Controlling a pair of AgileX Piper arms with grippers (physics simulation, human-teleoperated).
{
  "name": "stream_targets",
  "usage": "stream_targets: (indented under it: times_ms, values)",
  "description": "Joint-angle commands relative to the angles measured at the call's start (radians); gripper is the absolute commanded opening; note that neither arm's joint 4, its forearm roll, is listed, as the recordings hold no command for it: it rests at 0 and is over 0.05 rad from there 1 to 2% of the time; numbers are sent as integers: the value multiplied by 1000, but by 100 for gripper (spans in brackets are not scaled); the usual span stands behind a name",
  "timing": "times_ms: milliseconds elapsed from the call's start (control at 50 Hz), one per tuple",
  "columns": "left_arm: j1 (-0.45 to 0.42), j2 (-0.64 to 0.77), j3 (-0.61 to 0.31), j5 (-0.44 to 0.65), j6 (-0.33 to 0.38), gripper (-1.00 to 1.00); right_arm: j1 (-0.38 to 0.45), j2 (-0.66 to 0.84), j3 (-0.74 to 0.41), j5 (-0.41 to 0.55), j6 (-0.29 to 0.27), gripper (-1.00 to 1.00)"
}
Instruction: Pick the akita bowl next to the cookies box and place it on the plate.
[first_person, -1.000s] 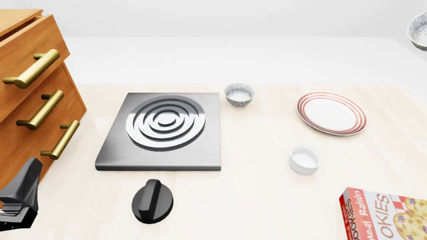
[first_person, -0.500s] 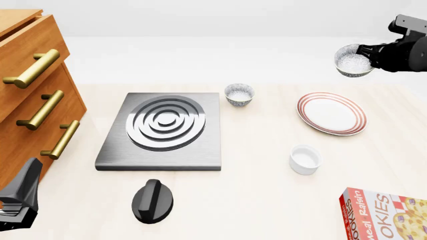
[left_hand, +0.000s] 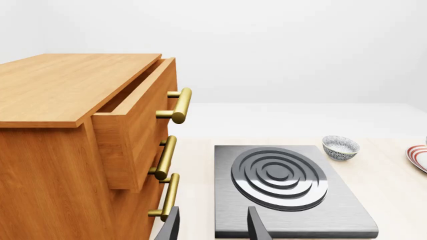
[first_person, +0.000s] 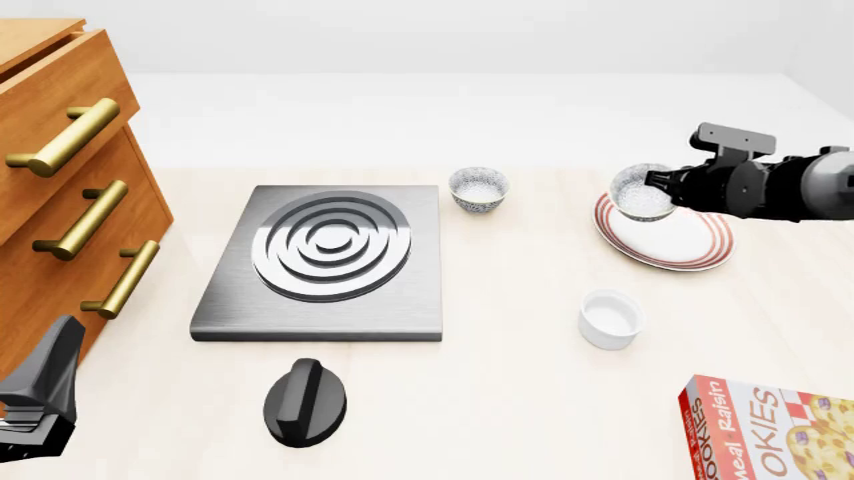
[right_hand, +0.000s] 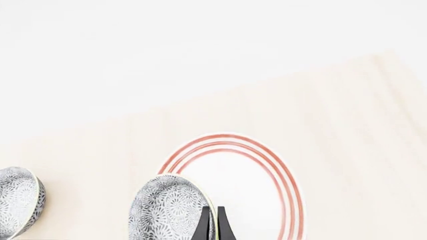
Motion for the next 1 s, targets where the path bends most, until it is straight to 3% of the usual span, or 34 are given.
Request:
stream_targets:
  times_ms: [20, 320, 340, 400, 520, 540, 640, 700, 720, 780, 800, 840, 880, 920, 980, 1000]
  values:
    - [0, 0, 0, 0, 0, 100, -19, 29, 17, -49, -30, -100]
    - [0, 0, 0, 0, 1, 100, -8, 16, 59, -110, -76, -100]
    - [0, 0, 0, 0, 0, 100, -7, 16, 64, -115, -85, 100]
    - [0, 0, 0, 0, 0, 100, -5, 15, 75, -128, -121, 100]
    - [0, 0, 0, 0, 0, 100, -20, 16, 78, -124, -119, 100]
    - [0, 0, 0, 0, 0, 100, -36, -7, 87, -124, -146, 100]
    - [0, 0, 0, 0, 0, 100, -35, -185, 129, -85, -123, 100]
    - [0, 0, 0, 0, 0, 100, -28, -437, 205, -66, -133, 100]
    - [0, 0, 0, 0, 0, 100, -28, -438, 206, -66, -133, 100]
    - [0, 0, 0, 0, -1, 100, 34, -663, 292, -46, -115, 100]
    - [0, 0, 0, 0, 0, 100, 55, -735, 331, -36, -133, 100]
    - [0, 0, 0, 0, 0, 100, 117, -932, 447, -25, -107, 100]
    - [0, 0, 0, 0, 0, 100, 143, -987, 491, -30, -119, 100]
    - [0, 0, 0, 0, 0, 100, 205, -1335, 662, -16, -144, 100]
    - [0, 0, 0, 0, 0, 100, 178, -1821, 778, 112, -233, 100]
    - [0, 0, 0, 0, 0, 100, 178, -1824, 779, 115, -233, 100]
